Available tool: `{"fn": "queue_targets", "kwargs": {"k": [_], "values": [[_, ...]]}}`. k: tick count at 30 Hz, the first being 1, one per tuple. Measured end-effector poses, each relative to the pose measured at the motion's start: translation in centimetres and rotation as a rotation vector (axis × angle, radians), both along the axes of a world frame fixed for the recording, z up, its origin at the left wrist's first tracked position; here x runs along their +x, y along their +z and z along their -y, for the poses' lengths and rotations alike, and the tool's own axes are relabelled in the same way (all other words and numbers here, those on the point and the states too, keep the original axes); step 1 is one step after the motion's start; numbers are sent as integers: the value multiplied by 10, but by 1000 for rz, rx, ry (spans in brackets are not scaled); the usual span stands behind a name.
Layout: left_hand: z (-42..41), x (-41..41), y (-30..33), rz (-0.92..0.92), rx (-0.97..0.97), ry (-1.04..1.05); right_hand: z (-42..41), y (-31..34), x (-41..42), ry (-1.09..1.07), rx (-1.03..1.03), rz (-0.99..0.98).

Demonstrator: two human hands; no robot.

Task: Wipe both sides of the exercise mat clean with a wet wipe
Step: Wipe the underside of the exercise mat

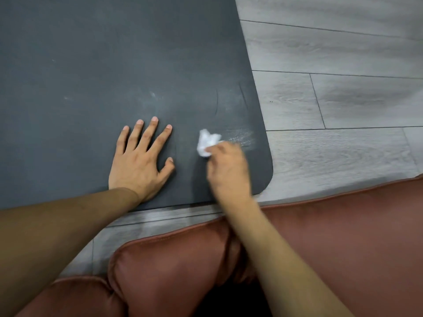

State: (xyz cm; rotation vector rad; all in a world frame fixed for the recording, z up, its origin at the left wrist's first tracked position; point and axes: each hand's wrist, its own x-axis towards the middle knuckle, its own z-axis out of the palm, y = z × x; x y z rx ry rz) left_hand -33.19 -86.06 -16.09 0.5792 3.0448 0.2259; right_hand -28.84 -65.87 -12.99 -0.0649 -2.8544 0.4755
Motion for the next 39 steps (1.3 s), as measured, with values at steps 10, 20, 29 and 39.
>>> {"fn": "queue_targets", "kwargs": {"k": [10, 20, 29, 39], "values": [[0, 0, 0, 2, -8, 0, -106, 13, -1, -328, 125, 182], [0, 0, -1, 3, -1, -2, 27, 4, 25, 357, 36, 131], [0, 0, 1, 9, 0, 6, -89, 15, 22, -335, 171, 194], [-1, 0, 1, 7, 10, 6, -8, 13, 39, 112, 76, 229]]}}
